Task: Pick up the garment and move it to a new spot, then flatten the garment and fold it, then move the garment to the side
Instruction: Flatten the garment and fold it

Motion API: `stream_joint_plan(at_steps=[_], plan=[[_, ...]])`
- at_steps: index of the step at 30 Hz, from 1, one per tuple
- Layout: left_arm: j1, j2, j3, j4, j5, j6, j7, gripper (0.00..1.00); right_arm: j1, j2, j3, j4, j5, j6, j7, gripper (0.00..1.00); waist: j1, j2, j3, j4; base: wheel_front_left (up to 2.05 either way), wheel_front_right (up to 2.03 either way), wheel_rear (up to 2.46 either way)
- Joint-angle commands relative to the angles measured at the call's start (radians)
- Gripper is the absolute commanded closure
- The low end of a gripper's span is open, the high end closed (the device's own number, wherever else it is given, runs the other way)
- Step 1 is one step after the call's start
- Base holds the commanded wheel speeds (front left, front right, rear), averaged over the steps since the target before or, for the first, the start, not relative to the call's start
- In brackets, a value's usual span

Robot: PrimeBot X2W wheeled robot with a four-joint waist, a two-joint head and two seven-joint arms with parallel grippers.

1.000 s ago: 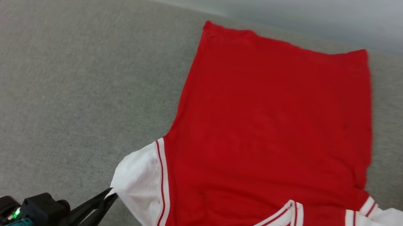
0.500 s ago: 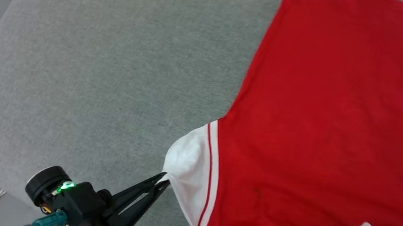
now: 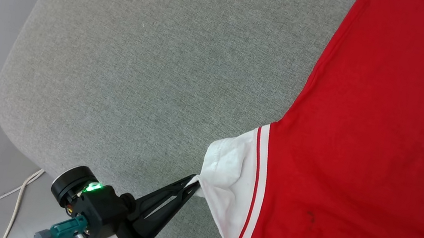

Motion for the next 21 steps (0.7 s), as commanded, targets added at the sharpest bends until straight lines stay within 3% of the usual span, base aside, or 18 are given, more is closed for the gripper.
stream_joint_plan(at_steps=[1, 2, 11, 21], plan=[[-0.01, -0.004, -0.002, 0.004, 0.001, -0.001, -0.004, 1.0, 0.076, 0.012, 0.006, 0.043, 0.001, 0.0, 0.02, 0.95, -0.0001, 0.0, 0.0, 0.001, 0.0, 0.0, 0.0], [-0.014, -0.005, -0.001, 0.007, 0.0, -0.003, -0.006, 1.0, 0.086, 0.009, 0.003, 0.044, -0.002, 0.0, 0.024, 1.0, -0.0001, 0.0, -0.001, 0.0, 0.0, 0.0, 0.0], [-0.013, 0.012, 0.01, 0.025, 0.01, 0.014, -0.008, 1.0, 0.141, 0.02, -0.03, 0.025, 0.001, -0.001, 0.002, 1.0, -0.0001, 0.0, -0.062, -0.043, 0.0, 0.0, 0.0], [0.05, 0.046, 0.041, 0.062, -0.017, 0.064, 0.001, 1.0, 0.337, 0.065, 0.013, 0.002, 0.096, 0.0, -0.035, 1.0, -0.0001, 0.0, -0.219, -0.177, 0.0, 0.0, 0.0]])
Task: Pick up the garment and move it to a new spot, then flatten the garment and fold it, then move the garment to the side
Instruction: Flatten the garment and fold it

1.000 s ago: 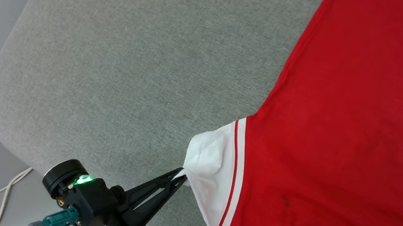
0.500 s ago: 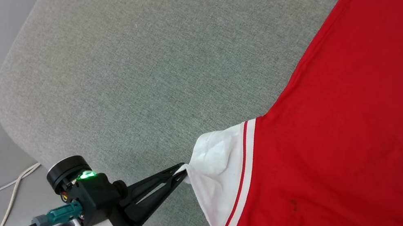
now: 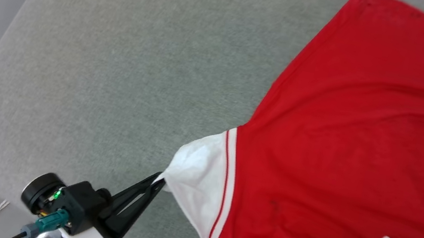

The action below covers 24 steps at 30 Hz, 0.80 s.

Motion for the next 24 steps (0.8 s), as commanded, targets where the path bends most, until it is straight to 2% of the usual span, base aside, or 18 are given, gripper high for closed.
stream_joint_plan(at_steps=[1, 4, 11, 19, 24], plan=[[0.013, 0.01, 0.004, 0.015, 0.001, 0.005, -0.001, 1.0, 0.072, 0.023, 0.016, 0.02, 0.009, 0.0, 0.004, 1.0, -0.0001, 0.0, -0.072, -0.068, 0.0, 0.0, 0.0], [0.047, 0.022, 0.013, 0.048, -0.019, 0.015, -0.009, 1.0, 0.157, 0.034, 0.046, -0.004, 0.05, 0.0, -0.015, 1.0, -0.0001, 0.0, -0.126, -0.115, 0.0, 0.0, 0.0], [0.117, 0.046, 0.028, 0.085, -0.042, 0.046, -0.016, 1.0, 0.333, 0.061, 0.041, -0.089, 0.137, 0.0, -0.059, 1.0, -0.0001, 0.0, -0.227, -0.202, 0.0, 0.0, 0.0], [0.163, 0.046, 0.033, 0.08, -0.062, 0.079, -0.02, 1.0, 0.566, 0.085, 0.004, -0.22, 0.173, 0.0, -0.088, 1.0, -0.0001, 0.0, -0.301, -0.261, 0.0, 0.0, 0.0], [0.181, 0.036, 0.03, 0.08, -0.068, 0.098, -0.02, 1.0, 0.684, 0.132, -0.011, -0.303, 0.173, -0.001, -0.099, 1.0, -0.0001, 0.0, -0.329, -0.291, 0.0, 0.0, 0.0]])
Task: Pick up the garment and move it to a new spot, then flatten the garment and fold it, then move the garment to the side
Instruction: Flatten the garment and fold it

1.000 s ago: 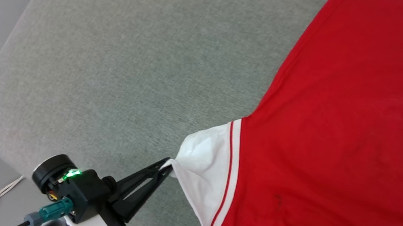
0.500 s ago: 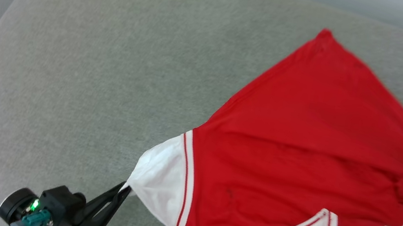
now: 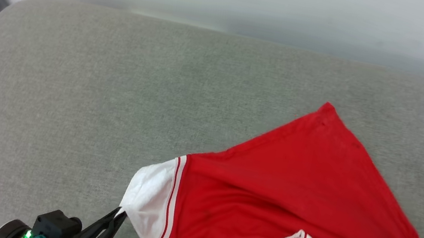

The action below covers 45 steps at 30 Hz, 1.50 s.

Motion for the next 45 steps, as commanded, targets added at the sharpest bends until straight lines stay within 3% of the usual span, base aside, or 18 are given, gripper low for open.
stream_joint_plan(at_steps=[1, 10, 11, 12, 21, 28, 37, 45], plan=[[0.011, -0.003, -0.002, -0.001, -0.007, 0.005, -0.004, 1.0, 0.035, 0.012, -0.006, -0.009, -0.008, 0.0, -0.005, 1.0, 0.0002, 0.0, -0.019, -0.019, 0.0, 0.0, 0.0], [0.016, 0.0, -0.005, -0.009, -0.01, 0.011, -0.002, 1.0, 0.112, 0.033, -0.002, -0.028, -0.029, 0.0, -0.044, 1.0, 0.0002, 0.0, -0.028, -0.037, 0.0, 0.0, 0.0], [0.015, 0.0, -0.005, -0.01, -0.009, 0.011, -0.002, 1.0, 0.106, 0.03, 0.005, -0.03, -0.03, 0.0, -0.051, 0.6, 0.0002, 0.0, -0.027, -0.037, 0.0, 0.0, 0.0], [0.014, 0.0, -0.005, -0.012, -0.009, 0.012, -0.001, 1.0, 0.098, 0.029, 0.005, -0.032, -0.028, 0.0, -0.054, 0.0, 0.0002, 0.0, -0.027, -0.036, 0.0, 0.0, 0.0], [-0.005, 0.001, -0.007, -0.033, -0.001, 0.014, -0.001, 1.0, -0.033, -0.026, 0.039, -0.123, 0.047, 0.0, -0.022, 0.0, 0.0002, 0.0, 0.011, -0.011, 0.0, 0.0, 0.0], [-0.061, -0.009, -0.012, -0.069, 0.014, -0.004, -0.003, 1.0, -0.27, -0.043, 0.111, -0.178, 0.041, 0.0, 0.069, 0.0, 0.0002, 0.0, 0.1, 0.052, 0.0, 0.0, 0.0], [-0.156, -0.043, -0.044, -0.099, 0.046, -0.047, 0.002, 1.0, -0.555, -0.016, 0.166, 0.014, -0.058, 0.0, 0.118, 0.0, 0.0002, 0.0, 0.228, 0.175, 0.0, 0.0, 0.0], [-0.215, -0.085, -0.07, -0.081, 0.056, -0.077, -0.011, 1.0, -0.641, -0.053, 0.179, 0.184, -0.143, 0.0, 0.128, 0.0, 0.0002, 0.0, 0.296, 0.262, 0.0, 0.0, 0.0]])
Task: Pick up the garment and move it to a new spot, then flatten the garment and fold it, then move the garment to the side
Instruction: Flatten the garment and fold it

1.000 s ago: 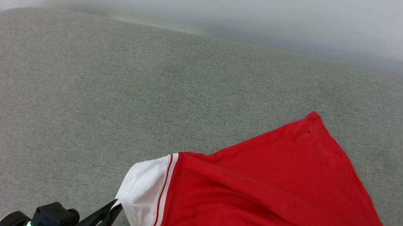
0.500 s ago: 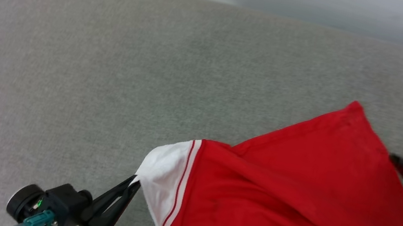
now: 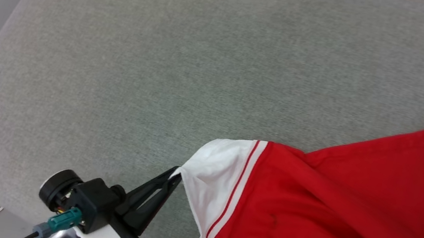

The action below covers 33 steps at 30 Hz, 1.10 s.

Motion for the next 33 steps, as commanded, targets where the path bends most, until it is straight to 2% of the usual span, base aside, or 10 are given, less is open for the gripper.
stream_joint_plan(at_steps=[1, 10, 11, 12, 13, 19, 25, 33], plan=[[-0.016, -0.01, -0.005, 0.004, 0.003, -0.004, -0.009, 1.0, -0.016, -0.012, 0.001, 0.009, -0.009, 0.0, -0.002, 0.0, -0.0002, 0.0, 0.03, 0.033, 0.0, 0.0, 0.0], [-0.035, -0.039, -0.026, 0.039, -0.003, -0.021, -0.027, 1.0, 0.073, -0.026, 0.012, 0.107, -0.021, -0.001, 0.006, 0.0, -0.0002, 0.0, 0.055, 0.069, 0.0, 0.0, 0.0], [-0.035, -0.039, -0.026, 0.042, -0.004, -0.023, -0.029, 1.0, 0.088, -0.03, 0.016, 0.111, -0.02, -0.001, 0.015, 0.54, -0.0002, 0.0, 0.056, 0.07, 0.0, 0.0, 0.0], [-0.037, -0.04, -0.026, 0.046, -0.003, -0.025, -0.032, 1.0, 0.102, -0.036, 0.022, 0.111, -0.02, -0.001, 0.019, 0.86, -0.0002, 0.0, 0.058, 0.071, 0.0, 0.0, 0.0], [-0.039, -0.041, -0.026, 0.049, -0.003, -0.026, -0.034, 1.0, 0.112, -0.043, 0.029, 0.11, -0.018, -0.001, 0.02, 1.0, -0.0002, 0.0, 0.059, 0.072, 0.0, 0.0, 0.0], [-0.047, -0.04, -0.025, 0.07, -0.008, -0.027, -0.041, 1.0, 0.103, -0.066, 0.03, 0.103, -0.014, -0.001, -0.049, 1.0, -0.0002, 0.0, 0.039, 0.064, 0.0, 0.0, 0.0], [-0.04, -0.013, -0.007, 0.069, -0.003, -0.013, -0.036, 1.0, 0.032, -0.041, 0.04, 0.094, 0.025, 0.0, -0.167, 1.0, -0.0002, 0.0, -0.044, 0.02, 0.0, 0.0, 0.0], [-0.033, 0.083, 0.069, 0.013, -0.002, 0.039, 0.002, 1.0, -0.033, -0.031, 0.089, 0.092, 0.127, 0.0, -0.318, 1.0, -0.0002, 0.0, -0.198, -0.079, 0.0, 0.0, 0.0]])
